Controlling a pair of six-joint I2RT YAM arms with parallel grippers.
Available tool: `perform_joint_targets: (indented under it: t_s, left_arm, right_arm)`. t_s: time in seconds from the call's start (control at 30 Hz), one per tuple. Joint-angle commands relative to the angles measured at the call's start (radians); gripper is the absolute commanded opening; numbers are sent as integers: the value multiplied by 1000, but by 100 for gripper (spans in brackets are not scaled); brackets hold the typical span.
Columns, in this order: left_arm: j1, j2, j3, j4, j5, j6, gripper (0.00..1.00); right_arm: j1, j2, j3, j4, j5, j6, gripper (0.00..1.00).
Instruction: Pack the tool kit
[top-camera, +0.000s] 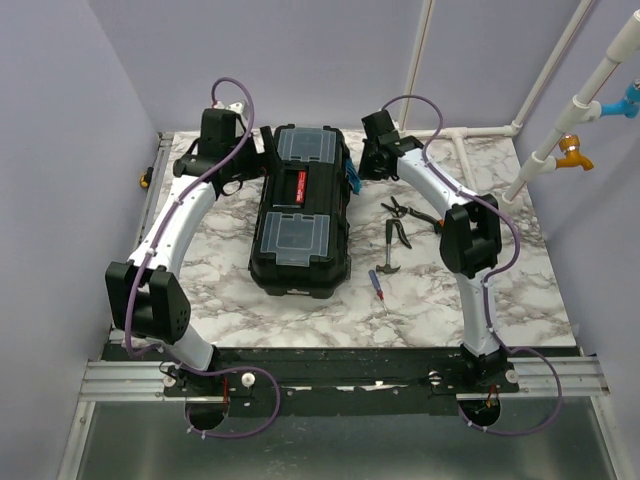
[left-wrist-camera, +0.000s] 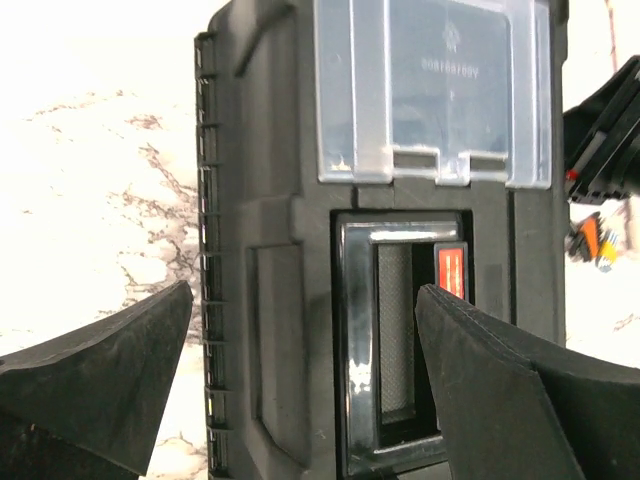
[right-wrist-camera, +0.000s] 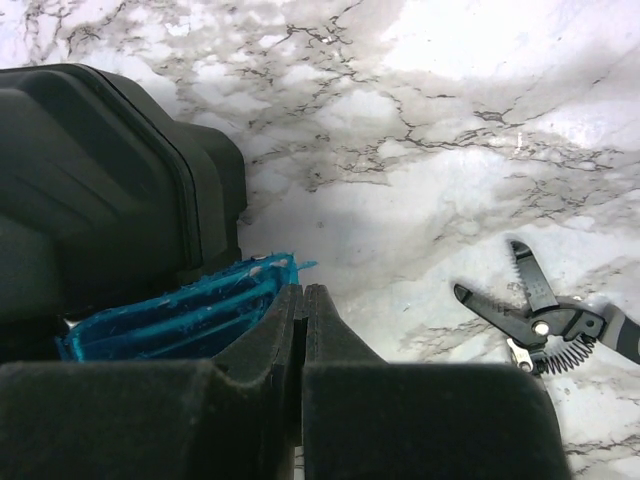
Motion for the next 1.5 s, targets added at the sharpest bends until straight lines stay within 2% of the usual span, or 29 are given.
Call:
perform_joint_targets:
  t_s: [0.0, 0.17, 0.33, 0.47, 0.57, 0.77, 1.1, 1.47]
  left_arm:
    - [54, -26, -4, 93, 77, -65, 96]
    - [126, 102, 32, 166, 238, -151, 98]
    - [126, 181, -8, 355, 395, -242, 98]
    - [126, 243, -20, 473, 499, -312, 98]
    - [125, 295, -9, 517, 561, -346, 97]
    - [122, 318, -82, 618, 608, -381, 88]
    - [116, 343, -176, 689, 663, -380, 83]
    - [94, 390, -210, 695, 685, -348, 81]
  right_arm:
    - [21, 43, 71, -78, 73, -30, 1]
    - [45, 78, 122, -126, 112, -48, 1]
    - [82, 173, 283, -283, 227, -76, 1]
    - [86, 221, 347, -320, 230, -82, 3]
    - [87, 246, 389, -323, 168, -83, 4]
    - [86, 263, 404, -269, 36, -56, 4]
    - [87, 214, 289, -34, -246, 15, 3]
    - [100, 261, 321, 0, -307, 26, 1]
